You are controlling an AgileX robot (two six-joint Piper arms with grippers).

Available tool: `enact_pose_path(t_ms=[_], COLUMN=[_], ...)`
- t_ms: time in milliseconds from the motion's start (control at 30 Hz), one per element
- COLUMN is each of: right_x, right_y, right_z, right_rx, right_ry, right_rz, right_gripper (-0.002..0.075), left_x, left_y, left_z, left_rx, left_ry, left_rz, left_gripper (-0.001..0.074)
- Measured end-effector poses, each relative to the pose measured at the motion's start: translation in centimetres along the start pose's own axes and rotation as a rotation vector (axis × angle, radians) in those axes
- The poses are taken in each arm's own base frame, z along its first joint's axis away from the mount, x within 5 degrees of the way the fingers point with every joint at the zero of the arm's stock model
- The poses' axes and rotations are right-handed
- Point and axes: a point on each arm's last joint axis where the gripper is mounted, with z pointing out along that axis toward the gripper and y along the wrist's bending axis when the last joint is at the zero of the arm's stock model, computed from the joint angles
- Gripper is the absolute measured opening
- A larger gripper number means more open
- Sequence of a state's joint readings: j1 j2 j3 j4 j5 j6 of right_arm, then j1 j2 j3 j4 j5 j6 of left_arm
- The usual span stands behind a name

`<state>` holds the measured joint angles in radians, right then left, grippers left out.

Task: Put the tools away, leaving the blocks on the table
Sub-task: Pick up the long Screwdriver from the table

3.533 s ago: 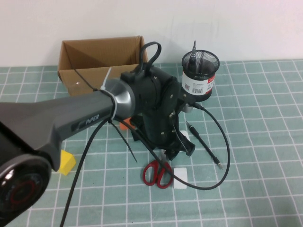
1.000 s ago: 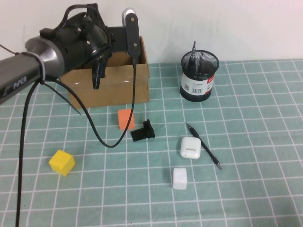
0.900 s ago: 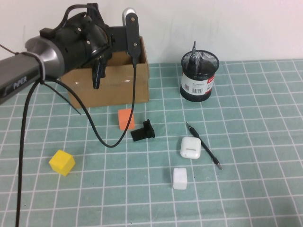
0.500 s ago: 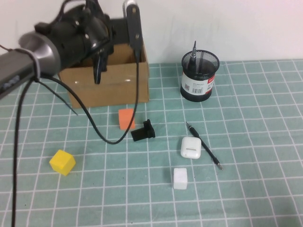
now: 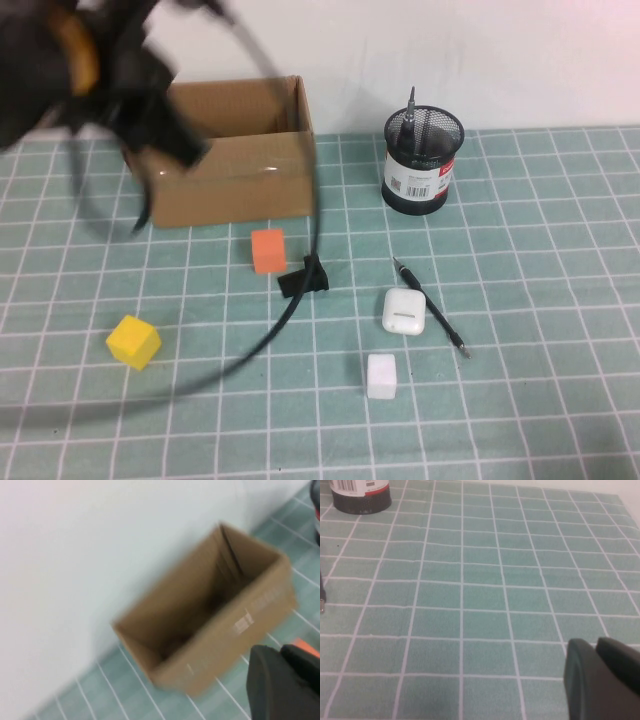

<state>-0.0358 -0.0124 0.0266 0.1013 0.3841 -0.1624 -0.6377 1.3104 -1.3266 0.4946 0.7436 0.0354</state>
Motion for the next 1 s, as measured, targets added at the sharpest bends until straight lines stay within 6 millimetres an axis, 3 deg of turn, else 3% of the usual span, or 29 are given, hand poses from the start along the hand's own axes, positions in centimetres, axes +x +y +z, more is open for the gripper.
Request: enact_pose_path(t_ms=[300,467,1000], right_x=[0.0,0.0,0.0], right_y=[0.0,0.0,0.0], right_z=[0.0,0.0,0.0], right_rx=[0.0,0.0,0.0], right_ry=[0.0,0.0,0.0], right_rz=[0.0,0.0,0.0], right_gripper=[-0.0007,-0.0008,-0.0008], left_x=[8.0,11.0,13.5], left_y=[-2.3,-3.6,-4.6], left_z=[-4.8,-6.0,-6.3], left_rx=[0.041,0.069,0.092], left_ry=[-0.07,-0.13,-0.122], left_rz=[-0.284,-0.398,-0.471], left_gripper=[0.0,0.0,-0.0001])
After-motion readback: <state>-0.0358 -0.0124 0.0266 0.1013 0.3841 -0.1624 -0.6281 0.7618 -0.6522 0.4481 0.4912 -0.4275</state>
